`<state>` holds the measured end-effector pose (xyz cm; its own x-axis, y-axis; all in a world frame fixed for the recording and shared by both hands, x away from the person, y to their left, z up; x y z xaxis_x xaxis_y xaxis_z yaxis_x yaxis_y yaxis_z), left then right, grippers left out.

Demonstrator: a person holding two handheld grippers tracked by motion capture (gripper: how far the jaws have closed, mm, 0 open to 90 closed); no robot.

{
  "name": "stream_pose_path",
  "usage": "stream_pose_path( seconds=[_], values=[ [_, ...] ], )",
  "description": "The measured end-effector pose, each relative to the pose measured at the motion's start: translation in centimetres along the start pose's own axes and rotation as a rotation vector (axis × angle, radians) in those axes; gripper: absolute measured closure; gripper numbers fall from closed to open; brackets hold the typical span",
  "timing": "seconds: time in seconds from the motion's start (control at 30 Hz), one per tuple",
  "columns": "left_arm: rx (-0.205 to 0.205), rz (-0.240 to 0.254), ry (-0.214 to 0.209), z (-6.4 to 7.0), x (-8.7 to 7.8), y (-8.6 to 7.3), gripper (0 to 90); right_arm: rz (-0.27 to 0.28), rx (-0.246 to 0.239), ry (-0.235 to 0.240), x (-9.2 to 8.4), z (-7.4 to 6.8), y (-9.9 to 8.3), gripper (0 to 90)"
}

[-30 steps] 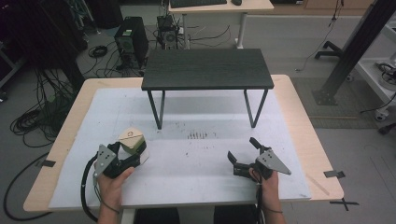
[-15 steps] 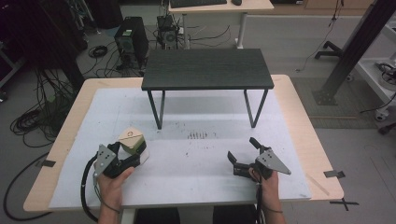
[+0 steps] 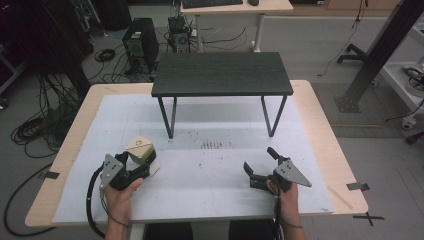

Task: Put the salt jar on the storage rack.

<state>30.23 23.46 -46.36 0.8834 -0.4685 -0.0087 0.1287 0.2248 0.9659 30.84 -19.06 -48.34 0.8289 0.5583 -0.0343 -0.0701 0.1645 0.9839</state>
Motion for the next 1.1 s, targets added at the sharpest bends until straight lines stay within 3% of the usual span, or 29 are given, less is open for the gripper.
stream_pose_path(
  seconds=[0.47, 0.8, 1.1],
  values=[
    [-0.001, 0.022, -0.044, 2.2, 0.9, 3.0, 29.7, 0.002, 0.001, 0.0, 0.0, 0.0, 0.0, 0.2],
    [0.009, 0.008, -0.083, 4.3, 2.0, 6.9, 29.7, 0.006, 0.001, 0.001, 0.0, 0.1, 0.0, 0.1],
    [-0.012, 0.008, -0.142, 5.7, 3.1, 10.6, 29.7, 0.007, 0.003, 0.002, 0.0, 0.1, 0.0, 0.1]
  ],
)
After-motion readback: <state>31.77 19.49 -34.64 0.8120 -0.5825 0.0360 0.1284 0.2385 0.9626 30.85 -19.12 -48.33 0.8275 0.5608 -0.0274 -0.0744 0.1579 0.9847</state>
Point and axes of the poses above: each handheld gripper's, and its own axes: x roughly forward along the jaws, y roughly out of its top, z roughly to its right, the point moved 3 cm from there along x, roughly forward along the jaws, and after that the axes turned 13 degrees about -x, right-handed, at the moved point
